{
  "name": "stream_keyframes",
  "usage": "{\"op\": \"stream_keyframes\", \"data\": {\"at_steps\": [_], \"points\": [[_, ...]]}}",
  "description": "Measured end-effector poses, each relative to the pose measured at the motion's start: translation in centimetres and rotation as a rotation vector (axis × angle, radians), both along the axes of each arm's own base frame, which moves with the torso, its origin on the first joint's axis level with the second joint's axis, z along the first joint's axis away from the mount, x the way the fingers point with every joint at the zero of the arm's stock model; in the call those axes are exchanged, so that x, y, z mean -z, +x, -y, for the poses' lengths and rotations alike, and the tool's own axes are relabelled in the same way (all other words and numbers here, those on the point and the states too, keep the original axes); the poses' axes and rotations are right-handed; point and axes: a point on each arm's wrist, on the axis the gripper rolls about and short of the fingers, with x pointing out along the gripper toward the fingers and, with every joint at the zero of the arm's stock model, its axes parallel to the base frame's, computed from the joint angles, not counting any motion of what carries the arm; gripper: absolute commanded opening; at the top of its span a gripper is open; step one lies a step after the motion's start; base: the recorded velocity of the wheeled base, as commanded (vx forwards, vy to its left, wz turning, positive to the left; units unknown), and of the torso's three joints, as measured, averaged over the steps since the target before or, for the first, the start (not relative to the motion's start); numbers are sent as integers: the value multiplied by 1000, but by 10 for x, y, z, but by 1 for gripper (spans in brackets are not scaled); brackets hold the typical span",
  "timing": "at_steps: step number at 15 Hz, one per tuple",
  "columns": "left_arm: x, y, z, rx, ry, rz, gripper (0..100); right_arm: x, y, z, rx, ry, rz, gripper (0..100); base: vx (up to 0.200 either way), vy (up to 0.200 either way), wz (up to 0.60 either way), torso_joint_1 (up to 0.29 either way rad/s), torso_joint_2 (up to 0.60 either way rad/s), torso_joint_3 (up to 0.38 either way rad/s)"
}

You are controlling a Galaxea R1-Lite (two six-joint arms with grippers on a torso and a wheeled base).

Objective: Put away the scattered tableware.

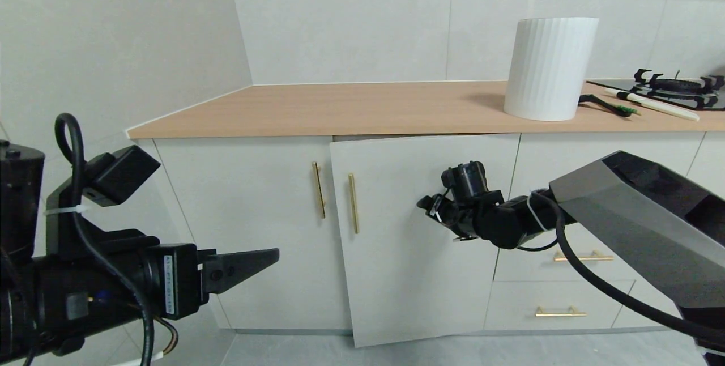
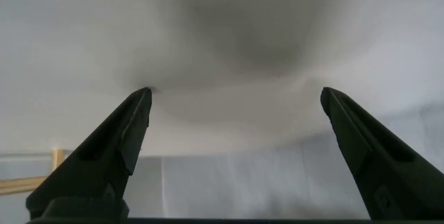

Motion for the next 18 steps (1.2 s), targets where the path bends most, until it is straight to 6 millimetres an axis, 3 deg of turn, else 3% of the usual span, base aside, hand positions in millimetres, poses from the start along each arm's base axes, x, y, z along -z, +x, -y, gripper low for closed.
{"op": "stream_keyframes", "data": {"at_steps": [4,11,14,18], "points": [[0,0,0,1,0,-1,100,5,18,5,83,5,34,100,0,0,0,0,0,0],[0,0,0,0,1,-2,100,7,20,8,101,7,27,100,0,0,0,0,0,0],[0,0,0,-1,-2,2,100,-11,-2,6,58,-14,7,100,0,0,0,0,0,0],[-3,-8,-5,0,-11,27,100,-76,-62,20,-39,-103,76,100,0,0,0,0,0,0]]}}
